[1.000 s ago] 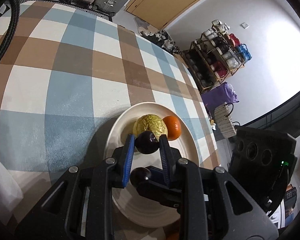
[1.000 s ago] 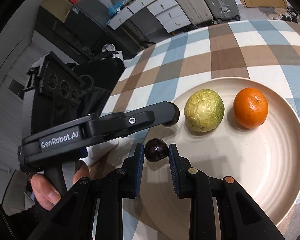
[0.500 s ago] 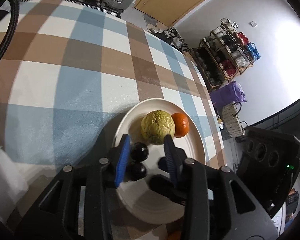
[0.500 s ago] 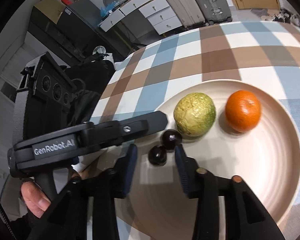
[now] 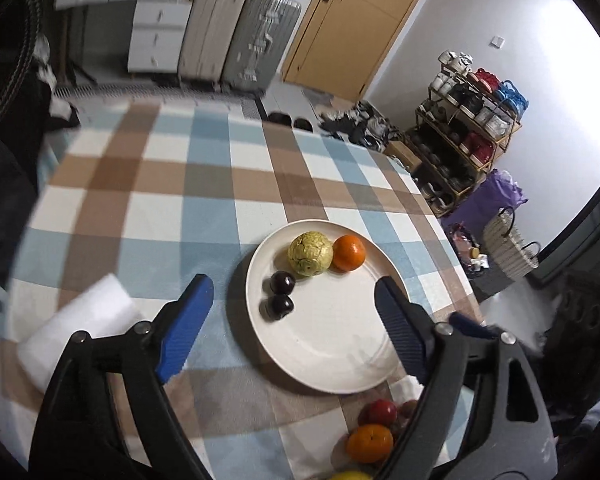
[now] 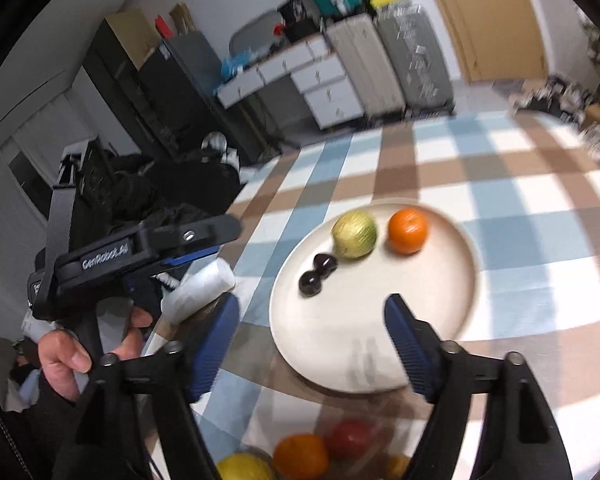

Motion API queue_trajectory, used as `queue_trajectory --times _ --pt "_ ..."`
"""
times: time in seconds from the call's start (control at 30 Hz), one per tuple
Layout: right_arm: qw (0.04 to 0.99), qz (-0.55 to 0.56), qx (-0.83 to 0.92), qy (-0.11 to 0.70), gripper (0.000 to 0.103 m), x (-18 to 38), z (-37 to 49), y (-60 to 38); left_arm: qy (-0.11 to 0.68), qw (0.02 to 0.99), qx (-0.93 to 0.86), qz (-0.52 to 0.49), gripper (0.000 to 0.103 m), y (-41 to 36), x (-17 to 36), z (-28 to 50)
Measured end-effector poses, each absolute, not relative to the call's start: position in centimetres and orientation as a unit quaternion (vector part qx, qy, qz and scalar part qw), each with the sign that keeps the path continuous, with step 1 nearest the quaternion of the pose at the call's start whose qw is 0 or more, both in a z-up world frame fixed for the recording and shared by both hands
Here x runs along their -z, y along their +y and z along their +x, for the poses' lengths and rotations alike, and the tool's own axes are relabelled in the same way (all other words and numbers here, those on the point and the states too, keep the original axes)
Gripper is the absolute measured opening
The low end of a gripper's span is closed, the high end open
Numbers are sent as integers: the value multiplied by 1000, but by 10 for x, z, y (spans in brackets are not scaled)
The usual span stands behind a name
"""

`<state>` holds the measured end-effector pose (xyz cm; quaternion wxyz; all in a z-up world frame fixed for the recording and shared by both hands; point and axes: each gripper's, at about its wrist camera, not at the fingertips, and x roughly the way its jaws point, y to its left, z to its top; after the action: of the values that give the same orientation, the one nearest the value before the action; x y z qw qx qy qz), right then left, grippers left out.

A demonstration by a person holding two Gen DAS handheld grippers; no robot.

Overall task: Organize fruits
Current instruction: 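Withdraw both tools from the plate toward the remaining fruits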

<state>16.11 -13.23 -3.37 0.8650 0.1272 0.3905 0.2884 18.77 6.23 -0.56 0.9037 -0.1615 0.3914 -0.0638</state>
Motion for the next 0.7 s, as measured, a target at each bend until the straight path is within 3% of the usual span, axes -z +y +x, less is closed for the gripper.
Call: queue_trajectory --times 0.1,0.2,0.7 --pt "882 128 -282 355 90 16 139 -148 378 915 55 -132 88 51 -13 163" --pt "895 131 -279 323 99 -2 118 -160 361 925 45 -110 101 39 -29 138" --pt "938 95 -264 202 103 -42 24 -181 302 952 22 -53 102 1 -58 31"
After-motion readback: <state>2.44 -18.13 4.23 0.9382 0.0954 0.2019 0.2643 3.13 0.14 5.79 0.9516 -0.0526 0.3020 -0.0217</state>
